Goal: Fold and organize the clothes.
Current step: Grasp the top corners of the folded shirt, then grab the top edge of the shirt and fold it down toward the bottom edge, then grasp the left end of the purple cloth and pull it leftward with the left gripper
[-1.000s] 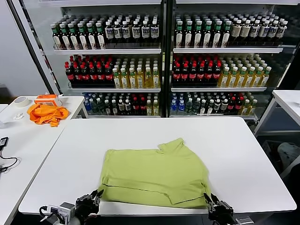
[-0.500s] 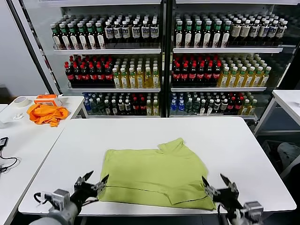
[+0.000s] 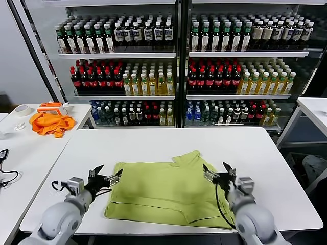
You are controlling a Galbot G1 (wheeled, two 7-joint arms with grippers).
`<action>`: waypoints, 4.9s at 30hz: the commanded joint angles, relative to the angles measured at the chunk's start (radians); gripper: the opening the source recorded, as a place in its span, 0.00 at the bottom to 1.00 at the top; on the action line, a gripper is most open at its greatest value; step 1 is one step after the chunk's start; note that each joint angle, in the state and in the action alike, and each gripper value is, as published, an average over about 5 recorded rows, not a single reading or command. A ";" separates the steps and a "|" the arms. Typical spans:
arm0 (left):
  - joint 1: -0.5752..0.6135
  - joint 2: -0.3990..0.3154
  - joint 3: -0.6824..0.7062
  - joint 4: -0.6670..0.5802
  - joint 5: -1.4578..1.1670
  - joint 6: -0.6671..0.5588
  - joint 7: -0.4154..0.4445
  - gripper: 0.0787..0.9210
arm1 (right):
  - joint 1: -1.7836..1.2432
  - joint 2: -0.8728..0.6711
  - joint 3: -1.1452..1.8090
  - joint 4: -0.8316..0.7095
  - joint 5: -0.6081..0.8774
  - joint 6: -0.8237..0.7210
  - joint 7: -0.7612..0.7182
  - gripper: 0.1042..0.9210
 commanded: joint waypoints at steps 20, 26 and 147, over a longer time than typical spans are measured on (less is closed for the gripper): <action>-0.251 -0.042 0.150 0.376 0.064 -0.039 0.144 0.88 | 0.338 0.178 -0.129 -0.509 -0.016 0.015 0.003 0.88; -0.232 -0.050 0.140 0.371 0.066 -0.050 0.156 0.88 | 0.336 0.176 -0.132 -0.506 -0.005 0.003 0.022 0.86; 0.199 -0.073 0.098 -0.103 -0.082 -0.076 -0.415 0.63 | -0.547 -0.008 0.199 0.321 -0.168 0.122 -0.010 0.88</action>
